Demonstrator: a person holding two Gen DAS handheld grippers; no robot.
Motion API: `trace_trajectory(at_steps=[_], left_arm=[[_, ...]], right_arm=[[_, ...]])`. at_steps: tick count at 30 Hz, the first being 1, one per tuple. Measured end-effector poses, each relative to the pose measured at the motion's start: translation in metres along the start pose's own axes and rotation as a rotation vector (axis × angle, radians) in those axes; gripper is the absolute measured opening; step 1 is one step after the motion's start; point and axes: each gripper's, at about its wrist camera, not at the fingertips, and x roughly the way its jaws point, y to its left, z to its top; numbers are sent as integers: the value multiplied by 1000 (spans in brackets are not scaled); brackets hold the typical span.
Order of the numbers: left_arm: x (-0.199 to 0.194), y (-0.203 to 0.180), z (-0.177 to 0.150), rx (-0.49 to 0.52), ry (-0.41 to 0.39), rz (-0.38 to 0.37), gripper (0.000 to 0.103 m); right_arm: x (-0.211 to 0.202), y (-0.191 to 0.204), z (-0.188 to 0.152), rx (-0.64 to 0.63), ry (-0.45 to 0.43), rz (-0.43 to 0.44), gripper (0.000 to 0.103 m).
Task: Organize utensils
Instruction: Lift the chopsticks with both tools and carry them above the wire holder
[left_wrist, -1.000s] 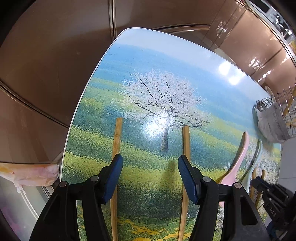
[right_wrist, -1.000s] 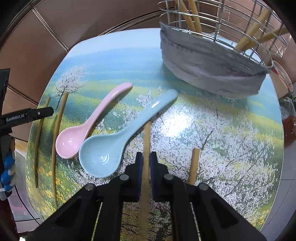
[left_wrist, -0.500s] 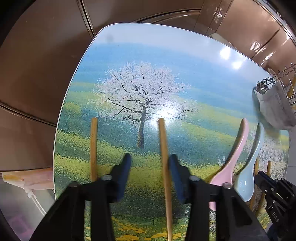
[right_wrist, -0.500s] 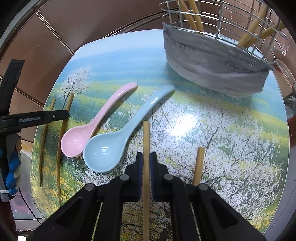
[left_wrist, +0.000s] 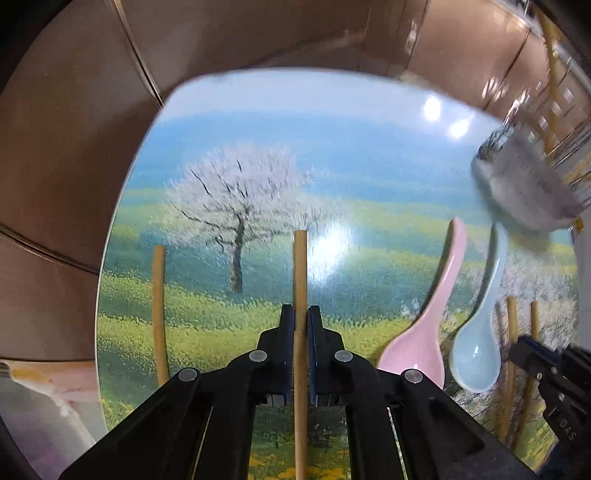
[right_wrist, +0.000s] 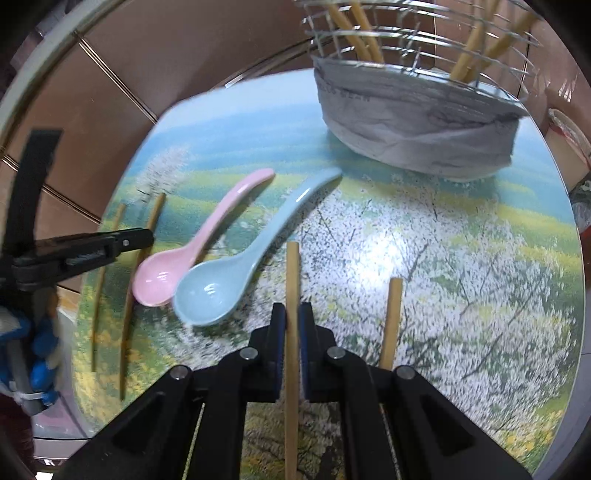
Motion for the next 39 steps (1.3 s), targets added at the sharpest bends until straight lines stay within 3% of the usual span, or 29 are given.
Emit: trace_trajectory(at_steps=[7, 14, 25, 32, 39], left_arm=[[-58, 13, -26, -35, -136, -100, 6], [-124, 15, -42, -40, -304, -143, 6], [-202, 25, -67, -71, -471, -219, 6], [-246, 13, -51, -71, -584, -307, 6], [-282, -18, -2, -53, -684, -404, 6]], right_arm=[[-52, 4, -24, -12, -144, 70, 7], [-101, 25, -52, -48, -286, 107, 6], [-175, 75, -64, -93, -464, 99, 6], [-226, 87, -46, -133, -569, 63, 6], [-284, 82, -2, -160, -677, 3, 6]])
